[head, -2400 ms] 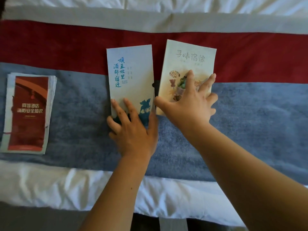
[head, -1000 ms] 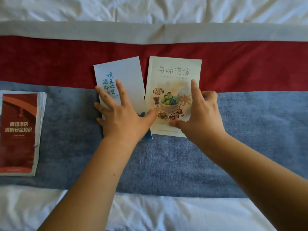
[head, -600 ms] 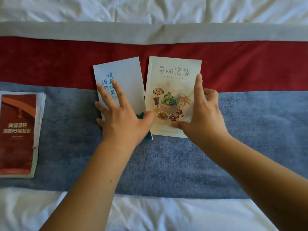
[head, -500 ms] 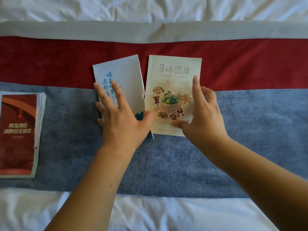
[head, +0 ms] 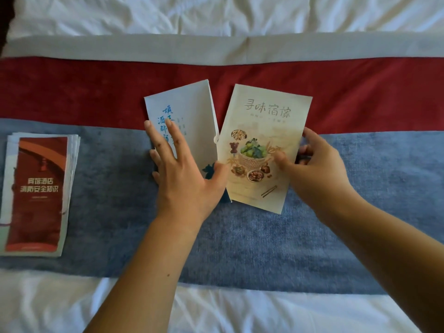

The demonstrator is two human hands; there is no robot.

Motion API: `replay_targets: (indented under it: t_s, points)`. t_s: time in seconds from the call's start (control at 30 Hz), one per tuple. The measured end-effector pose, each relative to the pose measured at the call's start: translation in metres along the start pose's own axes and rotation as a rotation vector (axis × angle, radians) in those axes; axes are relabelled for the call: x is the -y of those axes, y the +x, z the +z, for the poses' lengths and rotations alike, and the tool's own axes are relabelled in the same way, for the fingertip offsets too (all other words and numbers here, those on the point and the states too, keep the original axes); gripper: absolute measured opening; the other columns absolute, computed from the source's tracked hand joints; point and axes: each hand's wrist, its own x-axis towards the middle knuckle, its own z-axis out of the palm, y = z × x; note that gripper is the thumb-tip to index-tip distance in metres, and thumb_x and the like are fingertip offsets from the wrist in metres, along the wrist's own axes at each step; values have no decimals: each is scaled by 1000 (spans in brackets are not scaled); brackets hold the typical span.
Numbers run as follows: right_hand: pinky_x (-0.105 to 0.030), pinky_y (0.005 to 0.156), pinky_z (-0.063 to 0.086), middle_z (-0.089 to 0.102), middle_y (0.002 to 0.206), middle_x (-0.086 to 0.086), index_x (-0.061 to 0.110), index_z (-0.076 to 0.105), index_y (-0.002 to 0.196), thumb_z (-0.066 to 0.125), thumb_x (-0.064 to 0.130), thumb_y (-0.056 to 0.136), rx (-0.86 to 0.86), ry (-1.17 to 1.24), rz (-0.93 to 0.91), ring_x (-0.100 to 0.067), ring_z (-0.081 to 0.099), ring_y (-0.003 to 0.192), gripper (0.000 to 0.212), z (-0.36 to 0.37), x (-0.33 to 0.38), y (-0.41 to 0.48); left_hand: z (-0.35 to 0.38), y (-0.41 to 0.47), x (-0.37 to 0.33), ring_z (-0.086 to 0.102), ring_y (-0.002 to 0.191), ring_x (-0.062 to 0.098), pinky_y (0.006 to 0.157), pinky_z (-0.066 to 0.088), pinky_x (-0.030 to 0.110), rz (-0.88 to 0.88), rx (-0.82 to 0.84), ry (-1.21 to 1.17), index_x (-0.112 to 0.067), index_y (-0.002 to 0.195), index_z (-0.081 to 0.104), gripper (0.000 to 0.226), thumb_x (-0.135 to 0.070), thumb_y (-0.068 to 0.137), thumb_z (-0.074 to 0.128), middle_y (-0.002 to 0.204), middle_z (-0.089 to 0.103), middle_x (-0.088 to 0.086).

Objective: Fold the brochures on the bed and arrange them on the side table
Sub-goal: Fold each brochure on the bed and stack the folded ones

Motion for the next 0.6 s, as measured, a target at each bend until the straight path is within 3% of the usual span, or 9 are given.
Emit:
replay_targets:
  t_s: [0.03, 0.1, 0.2, 0.3, 0.4, 0.43, 0.5, 0.53, 0.6]
  points:
    - [-41, 78, 64, 73, 100, 7, 37, 62, 130, 75, 25, 94, -2, 21, 9, -12, 74, 93, 40, -1, 0, 4, 0, 0, 1, 1, 155, 43, 112, 38, 64, -4, 8, 2, -21, 161, -17, 113, -73, 75, 35, 163, -36, 2]
    - [-36, 76, 65, 75, 97, 6, 34, 66, 116, 74, 19, 96, -8, 76, 23, -9, 75, 88, 26, -4, -3, 8, -1, -1, 1, -1, 156, 42, 114, 36, 64, -13, 26, 10, -19, 161, -17, 114, -74, 75, 33, 163, -36, 1]
    - [-19, 66, 61, 75, 101, 10, 30, 63, 113, 70, 10, 97, -14, 70, -27, -3, 73, 89, 26, -7, -11, 8, -1, -1, -1, -6, 156, 43, 118, 28, 66, -34, 62, 33, -19, 161, -17, 112, -73, 79, 37, 163, -37, 2]
    - [-12, 59, 55, 75, 100, 13, 30, 63, 118, 69, 9, 98, 10, 63, -57, -1, 72, 87, 30, -8, -14, 8, -1, 0, -1, -10, 155, 44, 121, 22, 66, -40, 85, 50, -22, 161, -16, 109, -72, 80, 37, 162, -39, 1]
    - [-7, 61, 49, 72, 96, 17, 29, 65, 124, 72, 16, 97, 58, -141, -186, 1, 69, 87, 31, -3, -5, 12, 3, -2, 0, -11, 154, 45, 121, 17, 65, -5, 82, 78, -24, 161, -18, 109, -75, 79, 34, 163, -39, 1]
    - [-9, 69, 48, 70, 102, 15, 29, 62, 130, 72, 22, 97, 58, -280, -256, -6, 68, 96, 35, 1, -1, 14, 4, -3, 1, -11, 154, 45, 121, 16, 64, 11, 80, 93, -25, 161, -17, 108, -76, 78, 31, 163, -37, 1]
    - [-28, 102, 44, 54, 138, -3, 26, 40, 155, 65, 38, 100, 45, -633, -352, -27, 49, 130, 62, 8, 0, 16, 8, -6, 3, -11, 155, 45, 122, 14, 62, 24, 77, 129, -27, 162, -11, 105, -77, 80, 30, 165, -34, 2]
    - [-40, 117, 32, 36, 158, -10, 26, 23, 163, 56, 47, 103, 16, -782, -362, -34, 31, 145, 72, 11, 0, 15, 10, -6, 4, -12, 155, 44, 122, 14, 61, 23, 74, 145, -28, 163, -6, 102, -77, 81, 31, 166, -32, 2]
    - [-46, 128, 6, 2, 174, -8, 30, 1, 166, 30, 60, 107, 8, -941, -387, -33, 0, 159, 72, 16, -6, 11, 14, -9, 8, -12, 155, 43, 123, 14, 61, 27, 57, 170, -32, 164, 0, 95, -77, 85, 31, 168, -26, 5]
